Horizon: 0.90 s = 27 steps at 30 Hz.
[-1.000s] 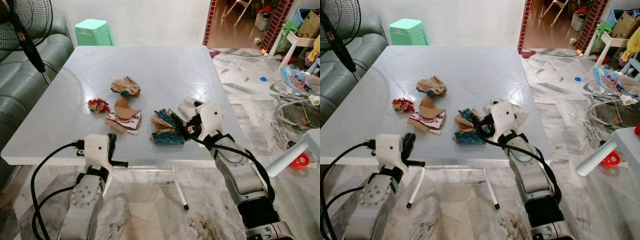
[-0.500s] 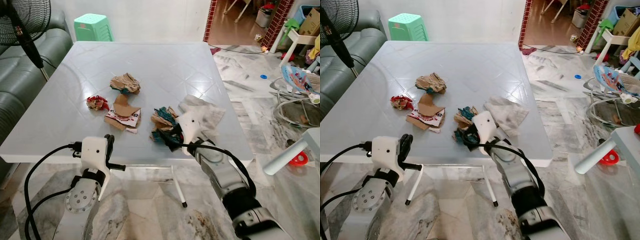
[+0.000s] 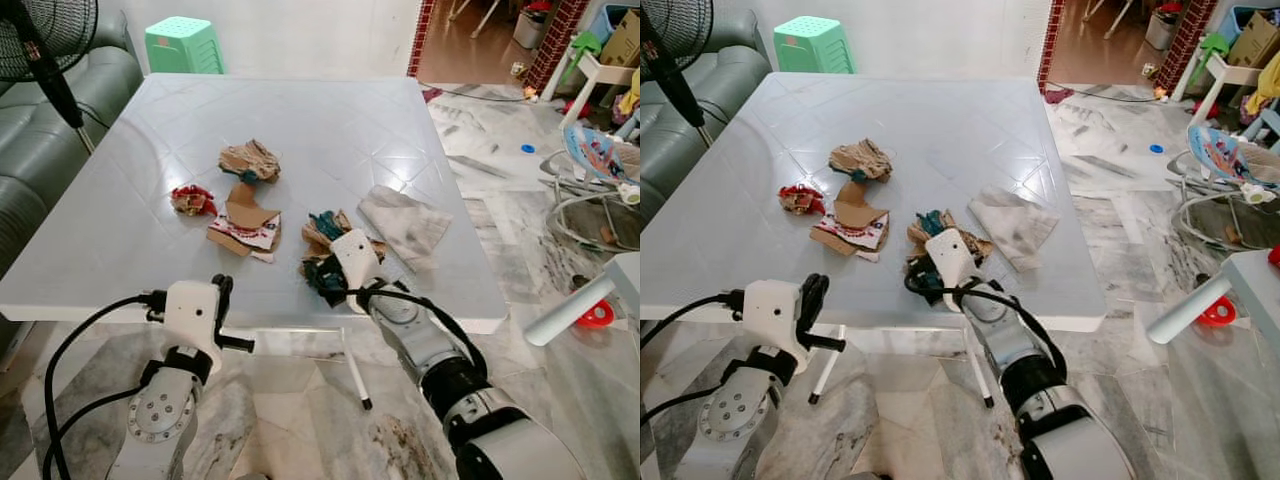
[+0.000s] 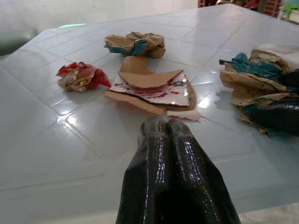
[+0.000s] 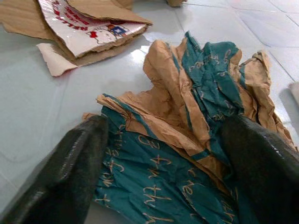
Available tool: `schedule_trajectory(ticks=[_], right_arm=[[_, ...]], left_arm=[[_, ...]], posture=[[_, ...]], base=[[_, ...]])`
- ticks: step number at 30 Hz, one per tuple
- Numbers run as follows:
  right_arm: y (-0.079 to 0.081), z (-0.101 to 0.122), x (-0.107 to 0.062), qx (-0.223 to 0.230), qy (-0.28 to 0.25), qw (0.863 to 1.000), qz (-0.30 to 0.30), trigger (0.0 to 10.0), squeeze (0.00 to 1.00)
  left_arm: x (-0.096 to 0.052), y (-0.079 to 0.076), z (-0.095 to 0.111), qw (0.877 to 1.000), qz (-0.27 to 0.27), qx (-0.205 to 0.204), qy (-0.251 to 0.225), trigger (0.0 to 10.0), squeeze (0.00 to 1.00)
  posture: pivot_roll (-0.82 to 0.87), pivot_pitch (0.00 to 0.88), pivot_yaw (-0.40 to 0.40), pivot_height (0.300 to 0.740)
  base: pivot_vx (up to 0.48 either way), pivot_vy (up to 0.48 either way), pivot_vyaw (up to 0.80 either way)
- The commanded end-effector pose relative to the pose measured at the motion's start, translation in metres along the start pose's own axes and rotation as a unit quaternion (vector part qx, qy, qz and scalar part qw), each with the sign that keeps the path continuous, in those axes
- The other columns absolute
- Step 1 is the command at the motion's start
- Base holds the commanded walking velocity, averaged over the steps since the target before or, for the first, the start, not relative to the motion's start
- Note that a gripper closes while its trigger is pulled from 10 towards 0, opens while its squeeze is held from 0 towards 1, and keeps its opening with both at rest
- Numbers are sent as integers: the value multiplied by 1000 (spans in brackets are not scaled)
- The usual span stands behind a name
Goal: Picking trash to rubbish bin
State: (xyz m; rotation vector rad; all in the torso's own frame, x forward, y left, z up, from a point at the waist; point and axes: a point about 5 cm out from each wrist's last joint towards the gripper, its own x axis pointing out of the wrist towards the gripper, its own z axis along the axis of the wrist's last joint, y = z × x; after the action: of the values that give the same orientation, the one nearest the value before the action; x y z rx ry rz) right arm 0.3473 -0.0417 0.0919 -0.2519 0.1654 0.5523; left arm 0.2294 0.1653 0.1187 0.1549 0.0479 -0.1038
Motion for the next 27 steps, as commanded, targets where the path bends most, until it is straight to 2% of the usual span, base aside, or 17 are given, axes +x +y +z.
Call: schedule_trajectory(ticks=[1, 14, 25, 27], right_arm=[[-2, 2, 2, -3, 3, 1000, -3, 0, 0], [-2, -1, 2, 6, -4, 1000, -1, 0, 0], [-12, -2, -1, 13, -8, 1000, -11, 0, 0], [-15, 1, -2, 13, -23, 999, -20, 0, 0]], left_arm=[[-4, 2, 1, 1000, 4, 5, 4, 10000, 0], [-2, -3, 2, 1000, 1, 3, 5, 10000, 0], [8, -5, 4, 1000, 11, 7, -8, 10000, 0], [12, -6, 4, 1000, 11, 5, -11, 10000, 0]], posture=[[210, 98, -56, 740], [185, 103, -60, 740], [147, 89, -61, 740], [128, 79, -63, 740]], base=[[0, 0, 0], [0, 0, 0], [0, 0, 0], [0, 0, 0]])
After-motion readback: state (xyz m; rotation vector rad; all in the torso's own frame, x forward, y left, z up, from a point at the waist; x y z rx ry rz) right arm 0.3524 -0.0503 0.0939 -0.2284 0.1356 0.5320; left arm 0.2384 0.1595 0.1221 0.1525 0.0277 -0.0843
